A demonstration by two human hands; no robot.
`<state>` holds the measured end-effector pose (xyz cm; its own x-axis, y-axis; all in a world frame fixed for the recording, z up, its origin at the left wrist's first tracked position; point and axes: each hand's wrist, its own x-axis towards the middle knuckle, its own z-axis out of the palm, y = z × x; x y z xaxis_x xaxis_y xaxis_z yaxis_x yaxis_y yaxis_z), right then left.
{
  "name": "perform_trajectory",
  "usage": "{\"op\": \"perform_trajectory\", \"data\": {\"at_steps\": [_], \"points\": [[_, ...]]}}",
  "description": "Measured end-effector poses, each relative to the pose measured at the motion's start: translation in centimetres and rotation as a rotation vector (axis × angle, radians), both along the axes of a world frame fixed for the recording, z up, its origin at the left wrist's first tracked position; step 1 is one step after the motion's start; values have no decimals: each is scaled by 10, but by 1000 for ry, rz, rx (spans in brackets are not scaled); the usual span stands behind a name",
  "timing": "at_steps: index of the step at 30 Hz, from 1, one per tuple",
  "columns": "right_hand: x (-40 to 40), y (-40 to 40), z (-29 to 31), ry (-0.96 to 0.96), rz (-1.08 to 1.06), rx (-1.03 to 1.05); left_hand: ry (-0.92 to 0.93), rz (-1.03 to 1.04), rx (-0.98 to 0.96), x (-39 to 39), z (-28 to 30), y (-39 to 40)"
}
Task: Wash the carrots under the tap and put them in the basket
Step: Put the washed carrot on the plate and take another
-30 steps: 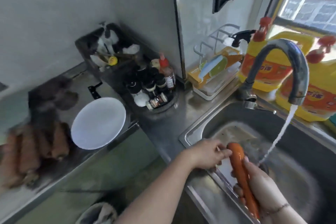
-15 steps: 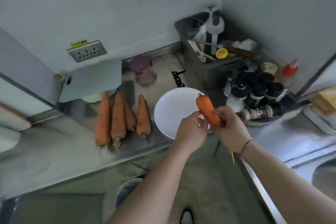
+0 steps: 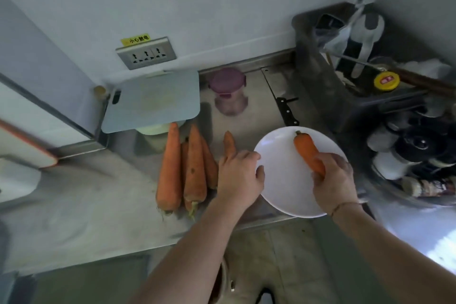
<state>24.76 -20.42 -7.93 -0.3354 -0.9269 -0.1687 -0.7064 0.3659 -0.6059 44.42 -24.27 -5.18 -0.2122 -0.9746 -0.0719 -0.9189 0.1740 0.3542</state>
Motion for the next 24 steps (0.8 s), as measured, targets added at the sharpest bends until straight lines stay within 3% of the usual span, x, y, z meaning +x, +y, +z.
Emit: {"op": "perform_trajectory", "data": {"at_steps": [4,7,10,13,17,24], "points": [[17,-3,10,324,59,-20,150,-34,-24,24,1,-9],[67,4,22,332,406,-149,362,-2,7,40,3,-18],[123,16,26,384,603,-121,383,22,28,48,9,-26],[145,17,29,287,460,41,260,69,28,51,12,-35],[150,8,22,294,373,170,-136,-4,81,48,8,-49],[143,3,6,12,120,156,-194,-174,117,58,5,-58]]}}
